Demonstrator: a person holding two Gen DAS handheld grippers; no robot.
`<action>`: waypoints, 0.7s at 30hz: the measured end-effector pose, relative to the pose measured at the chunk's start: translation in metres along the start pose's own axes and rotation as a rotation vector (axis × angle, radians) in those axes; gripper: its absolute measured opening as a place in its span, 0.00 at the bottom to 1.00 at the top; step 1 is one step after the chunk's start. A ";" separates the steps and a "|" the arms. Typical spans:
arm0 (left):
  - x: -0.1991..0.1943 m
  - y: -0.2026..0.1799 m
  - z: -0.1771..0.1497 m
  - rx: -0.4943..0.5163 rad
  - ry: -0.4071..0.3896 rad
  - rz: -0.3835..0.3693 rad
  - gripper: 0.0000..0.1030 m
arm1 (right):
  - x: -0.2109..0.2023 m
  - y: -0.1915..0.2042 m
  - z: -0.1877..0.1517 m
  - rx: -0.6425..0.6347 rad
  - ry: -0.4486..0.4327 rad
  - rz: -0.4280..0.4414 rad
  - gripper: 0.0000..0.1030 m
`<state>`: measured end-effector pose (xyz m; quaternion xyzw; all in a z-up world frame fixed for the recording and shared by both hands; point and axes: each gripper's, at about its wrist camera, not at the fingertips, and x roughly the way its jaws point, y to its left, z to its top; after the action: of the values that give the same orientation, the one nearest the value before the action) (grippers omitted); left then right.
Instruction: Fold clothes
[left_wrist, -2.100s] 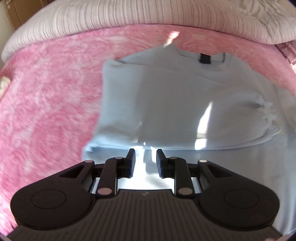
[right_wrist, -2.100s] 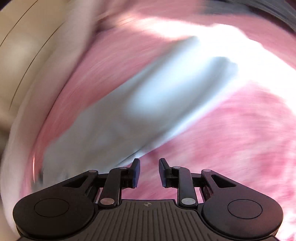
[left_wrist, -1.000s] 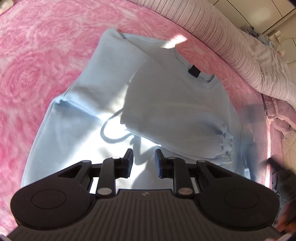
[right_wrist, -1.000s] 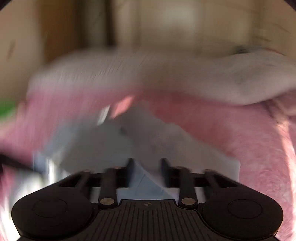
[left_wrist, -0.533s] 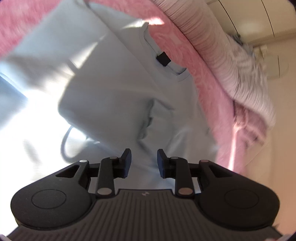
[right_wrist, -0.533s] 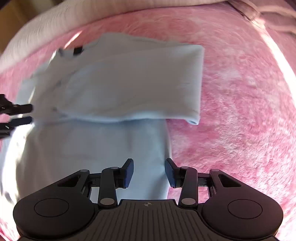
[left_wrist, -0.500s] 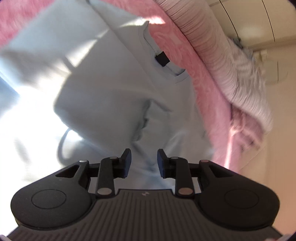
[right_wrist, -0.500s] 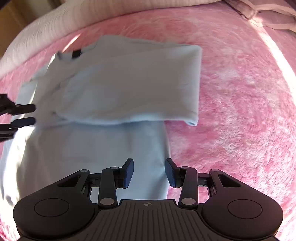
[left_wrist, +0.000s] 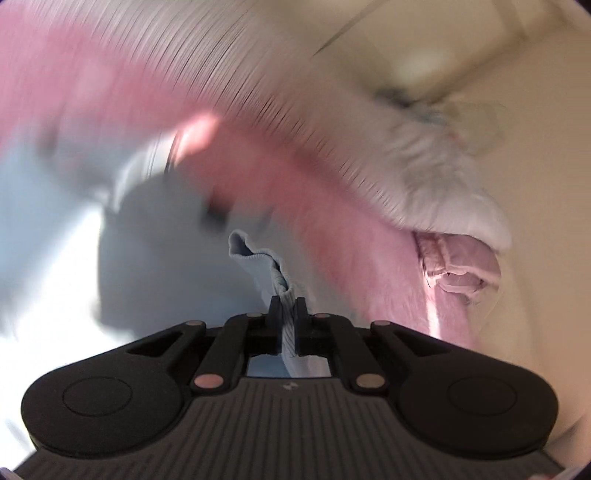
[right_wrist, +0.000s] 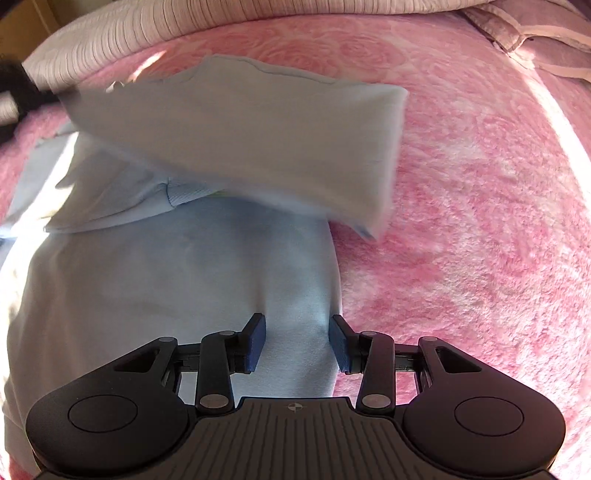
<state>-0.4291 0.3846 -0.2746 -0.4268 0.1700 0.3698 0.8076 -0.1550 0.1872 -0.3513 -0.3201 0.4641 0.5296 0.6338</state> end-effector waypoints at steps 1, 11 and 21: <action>-0.011 -0.004 0.010 0.076 -0.042 0.018 0.03 | -0.001 0.002 0.003 -0.003 0.010 -0.012 0.40; -0.042 0.016 0.032 0.075 -0.100 0.047 0.03 | 0.010 0.036 0.041 -0.042 -0.191 0.143 0.14; -0.010 0.093 -0.022 0.013 0.093 0.237 0.03 | 0.026 -0.025 0.034 0.241 -0.180 0.045 0.09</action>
<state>-0.5042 0.3954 -0.3341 -0.4150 0.2590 0.4412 0.7523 -0.1223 0.2220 -0.3647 -0.1827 0.4726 0.5108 0.6945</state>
